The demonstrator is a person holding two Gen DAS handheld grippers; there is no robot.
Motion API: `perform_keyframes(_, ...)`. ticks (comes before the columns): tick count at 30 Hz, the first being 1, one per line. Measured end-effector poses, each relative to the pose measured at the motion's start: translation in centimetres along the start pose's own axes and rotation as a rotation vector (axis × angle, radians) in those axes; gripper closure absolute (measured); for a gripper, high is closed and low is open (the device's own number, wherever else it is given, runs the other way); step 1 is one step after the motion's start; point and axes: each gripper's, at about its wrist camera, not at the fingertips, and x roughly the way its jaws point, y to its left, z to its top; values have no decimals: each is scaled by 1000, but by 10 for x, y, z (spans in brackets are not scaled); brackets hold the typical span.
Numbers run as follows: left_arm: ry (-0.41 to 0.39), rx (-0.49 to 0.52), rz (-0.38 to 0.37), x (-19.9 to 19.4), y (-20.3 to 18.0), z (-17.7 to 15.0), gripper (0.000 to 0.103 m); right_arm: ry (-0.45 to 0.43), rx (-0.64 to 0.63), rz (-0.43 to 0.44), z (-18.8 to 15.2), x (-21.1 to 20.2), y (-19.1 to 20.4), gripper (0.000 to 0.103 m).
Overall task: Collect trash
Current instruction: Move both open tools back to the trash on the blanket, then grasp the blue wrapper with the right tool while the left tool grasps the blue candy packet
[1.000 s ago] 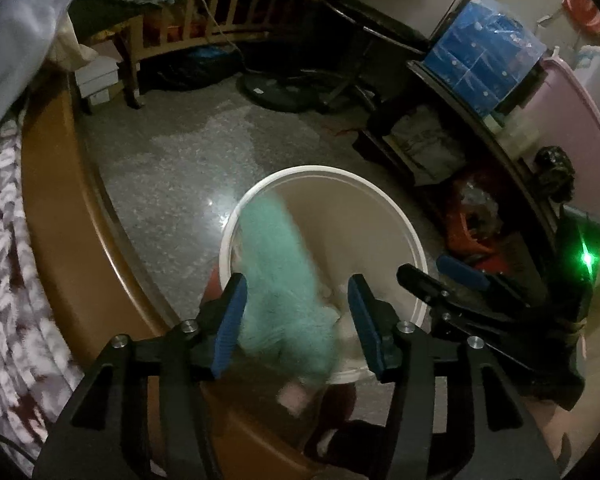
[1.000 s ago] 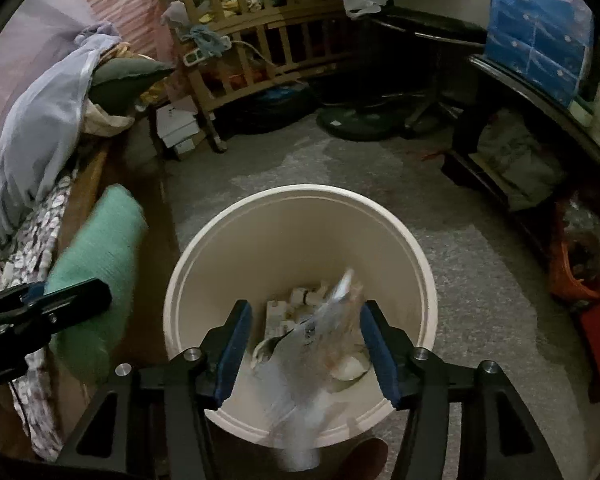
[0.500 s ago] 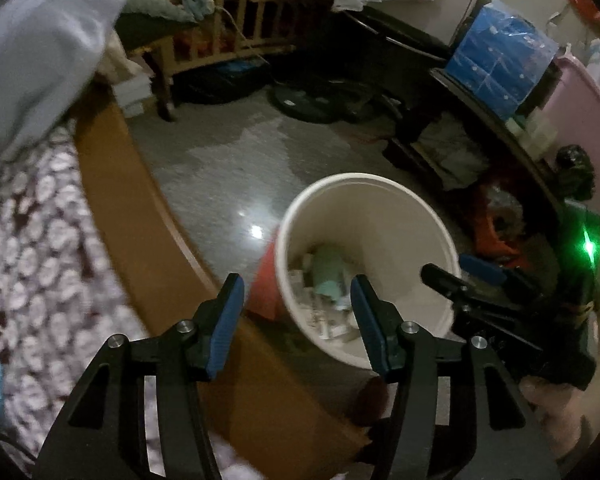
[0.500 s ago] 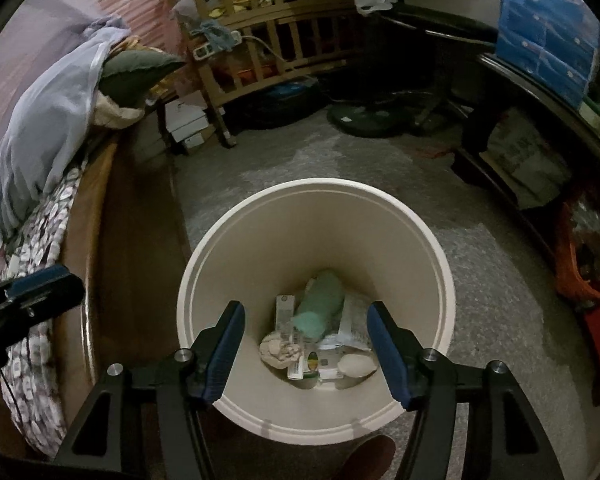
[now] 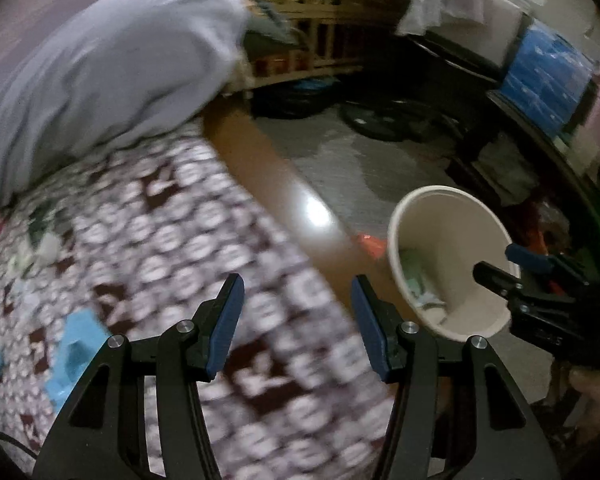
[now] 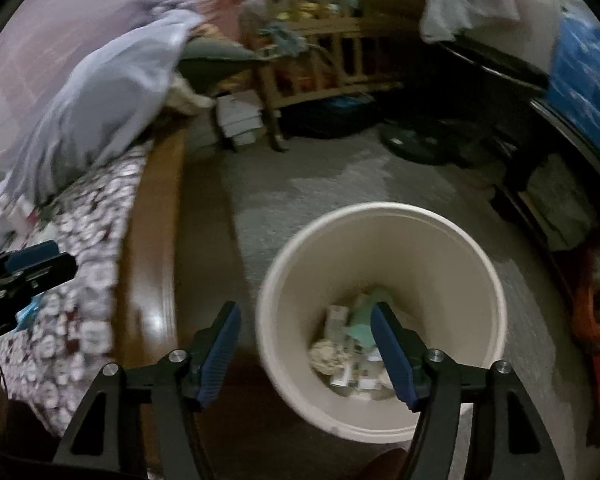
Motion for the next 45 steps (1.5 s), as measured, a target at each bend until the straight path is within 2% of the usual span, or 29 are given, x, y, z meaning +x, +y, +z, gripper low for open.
perform_keyframes(8,-8,-114,105,-30,80,-29,49,42,-109,158,2,7,93,35)
perform_keyframes(15,11,-233,207,-51,165,-71,49,98,-240,272,-5,19,187,35)
perform_keyframes(20,31,-347,288,-64,237,-108,49,152,-336,359,-12,30,252,34)
perform_keyframes(26,38,-499,374,-81,323,-150,49,267,-430,476,-22,57,325,33)
perform_keyframes(29,50,-557,399,-84,359,-166,49,335,-450,494,-20,80,350,30)
perform_keyframes(32,51,-618,400,-86,390,-178,49,384,-412,484,-16,106,366,30)
perform_keyframes(36,36,-711,385,-83,427,-187,49,365,-372,475,-4,121,385,30)
perform_keyframes(39,27,-763,384,-74,450,-185,49,350,-387,465,3,125,398,29)
perform_keyframes(45,42,-782,369,-41,471,-174,49,340,-426,439,3,132,409,27)
